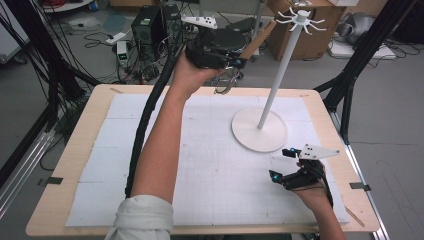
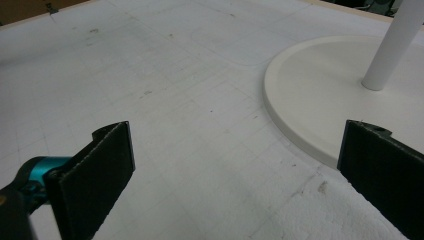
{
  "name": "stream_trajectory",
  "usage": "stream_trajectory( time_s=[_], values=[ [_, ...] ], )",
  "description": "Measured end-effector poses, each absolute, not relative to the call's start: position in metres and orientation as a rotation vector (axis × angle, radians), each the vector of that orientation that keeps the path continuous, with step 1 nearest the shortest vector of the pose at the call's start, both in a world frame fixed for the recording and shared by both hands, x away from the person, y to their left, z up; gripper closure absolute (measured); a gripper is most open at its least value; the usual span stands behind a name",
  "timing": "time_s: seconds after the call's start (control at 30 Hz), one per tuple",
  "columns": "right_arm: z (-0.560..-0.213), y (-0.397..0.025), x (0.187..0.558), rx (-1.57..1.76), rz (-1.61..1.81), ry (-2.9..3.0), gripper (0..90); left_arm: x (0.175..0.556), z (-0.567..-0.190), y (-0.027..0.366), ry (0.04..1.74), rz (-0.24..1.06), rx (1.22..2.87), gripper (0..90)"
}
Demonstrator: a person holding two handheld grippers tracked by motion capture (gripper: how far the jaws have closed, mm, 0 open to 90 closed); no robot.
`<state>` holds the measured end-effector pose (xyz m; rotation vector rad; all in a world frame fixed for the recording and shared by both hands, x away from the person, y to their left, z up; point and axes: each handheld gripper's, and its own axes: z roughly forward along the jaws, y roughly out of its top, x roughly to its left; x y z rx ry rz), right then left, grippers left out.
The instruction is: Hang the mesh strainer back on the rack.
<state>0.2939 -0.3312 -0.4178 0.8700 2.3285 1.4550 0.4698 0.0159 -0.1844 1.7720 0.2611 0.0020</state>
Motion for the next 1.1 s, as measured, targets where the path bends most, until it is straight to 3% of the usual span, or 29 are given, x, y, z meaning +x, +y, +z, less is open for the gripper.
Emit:
stream_trajectory(
  time_s=[1.1],
  values=[
    [-0.417, -0.333, 0.294, 0.862, 1.479, 2.317, 0.6, 0.488, -0.179, -0.005, 0.276, 0.007, 1.779, 69.0]
  ],
)
